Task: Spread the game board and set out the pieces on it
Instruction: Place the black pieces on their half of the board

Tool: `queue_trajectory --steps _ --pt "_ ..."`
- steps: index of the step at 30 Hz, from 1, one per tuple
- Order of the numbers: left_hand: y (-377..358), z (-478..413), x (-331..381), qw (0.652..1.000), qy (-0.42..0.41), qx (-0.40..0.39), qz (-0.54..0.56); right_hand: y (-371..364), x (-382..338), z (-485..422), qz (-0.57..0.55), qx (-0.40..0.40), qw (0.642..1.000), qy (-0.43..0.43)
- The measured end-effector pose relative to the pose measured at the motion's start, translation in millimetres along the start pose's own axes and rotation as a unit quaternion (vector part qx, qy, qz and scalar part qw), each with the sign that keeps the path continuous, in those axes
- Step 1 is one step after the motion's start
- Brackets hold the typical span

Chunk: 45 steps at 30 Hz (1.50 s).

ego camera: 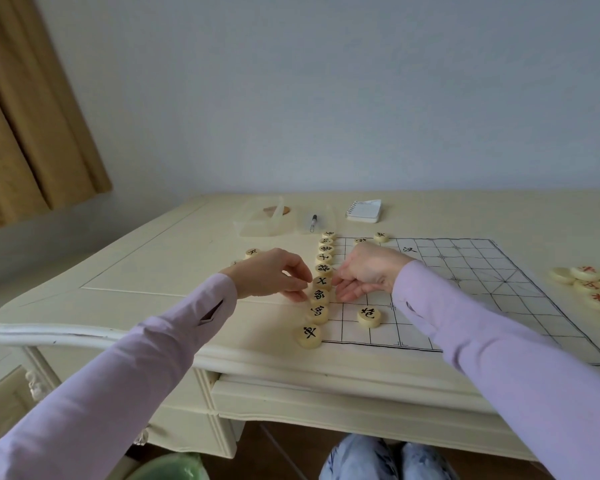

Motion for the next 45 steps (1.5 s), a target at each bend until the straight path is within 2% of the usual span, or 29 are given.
queue_trajectory --steps 4,10,15,21,27,37,45 --pt "5.2 6.8 0.8 1.0 0.0 0.008 0.009 2.7 -1.8 10.9 -0.008 0.009 1.0 -0.001" --pt "-4.7 17.4 1.2 0.998 0.0 -0.057 0.03 -10.8 0.3 29.2 0.007 -0.03 0.999 -0.026" --pt "-5.2 23.2 1.6 0.998 0.007 -0.06 0.026 -19.0 -0.1 33.6 -0.017 -0.038 0.999 -0.022" --pt "-0.3 31.4 4.7 0.998 0.008 -0.056 0.027 -14.4 1.0 37.2 0.011 -0.027 0.999 -0.019" --pt "-6.4 44.0 7.8 0.991 0.024 -0.125 -0.046 -20.8 1.0 53.8 0.034 -0.065 0.997 -0.018" --pt "-12.6 40.9 2.4 0.993 0.014 -0.113 -0.036 -27.3 2.9 58.8 0.03 -0.07 0.997 -0.022" --pt "-9.4 34.3 -4.5 0.993 0.03 -0.111 0.018 -20.5 2.2 50.6 0.008 -0.021 1.0 -0.016"
Point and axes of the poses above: each hand's wrist, its own z-axis away from the middle knuckle, its own y-axis out of the back of the hand, x = y × z, the point moved 4 cm from there along -z, towards the middle knuckle, and after that the axes turned 8 degrees about x, right-handed, at the moved point
